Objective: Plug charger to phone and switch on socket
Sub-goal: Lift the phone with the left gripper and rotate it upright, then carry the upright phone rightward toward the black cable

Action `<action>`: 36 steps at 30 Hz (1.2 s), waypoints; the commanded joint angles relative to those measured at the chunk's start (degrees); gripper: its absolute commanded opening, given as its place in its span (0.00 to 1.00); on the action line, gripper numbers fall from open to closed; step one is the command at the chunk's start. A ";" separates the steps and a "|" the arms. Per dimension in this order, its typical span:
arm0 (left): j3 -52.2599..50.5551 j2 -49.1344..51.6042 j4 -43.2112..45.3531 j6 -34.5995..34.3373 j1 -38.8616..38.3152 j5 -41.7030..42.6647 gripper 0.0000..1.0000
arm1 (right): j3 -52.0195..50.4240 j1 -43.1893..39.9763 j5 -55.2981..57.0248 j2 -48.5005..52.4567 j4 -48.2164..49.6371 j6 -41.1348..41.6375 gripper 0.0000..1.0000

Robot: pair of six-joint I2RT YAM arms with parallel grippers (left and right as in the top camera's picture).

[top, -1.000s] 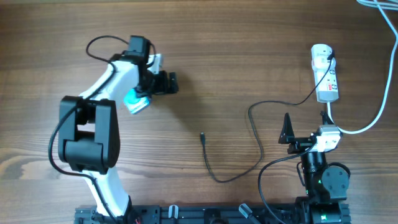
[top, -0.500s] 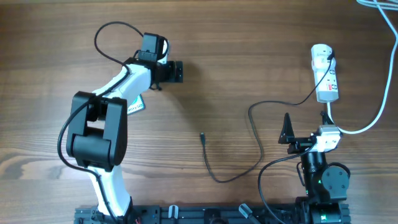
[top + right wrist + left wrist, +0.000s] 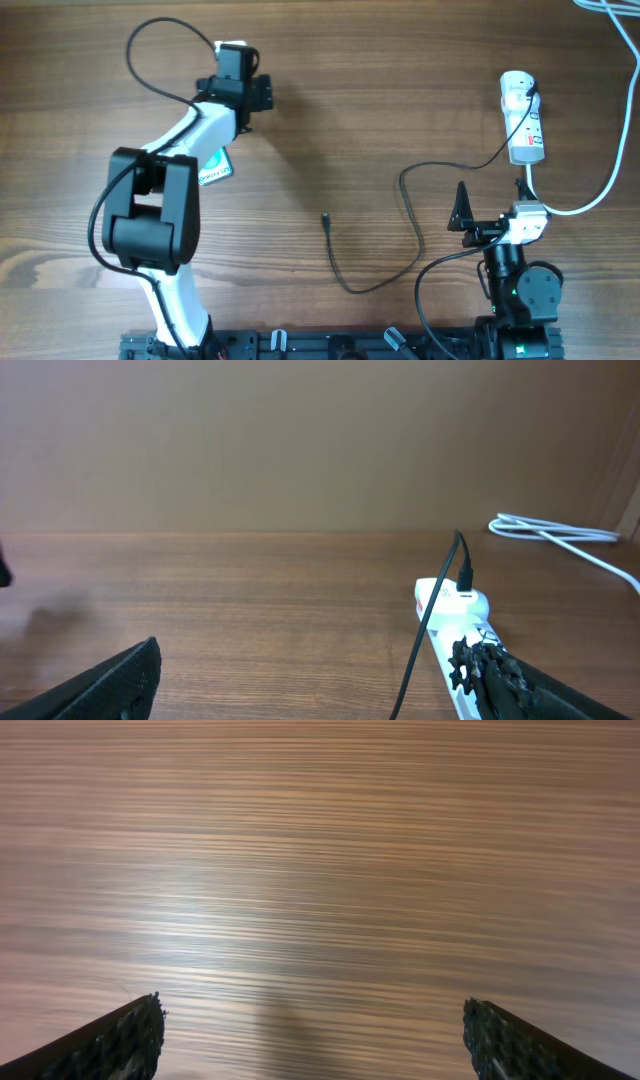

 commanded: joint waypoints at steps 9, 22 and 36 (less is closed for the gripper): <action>-0.50 0.76 -9.92 -3.02 10.95 1.33 1.00 | -0.07 0.22 -0.52 -0.61 0.20 -0.61 1.00; -0.50 0.76 -22.03 -2.99 12.74 20.41 1.00 | -0.07 0.22 -0.52 -0.61 0.20 -0.61 1.00; -0.50 0.76 -36.33 -3.04 12.85 20.41 1.00 | -0.07 0.22 -0.52 -0.61 0.20 -0.61 1.00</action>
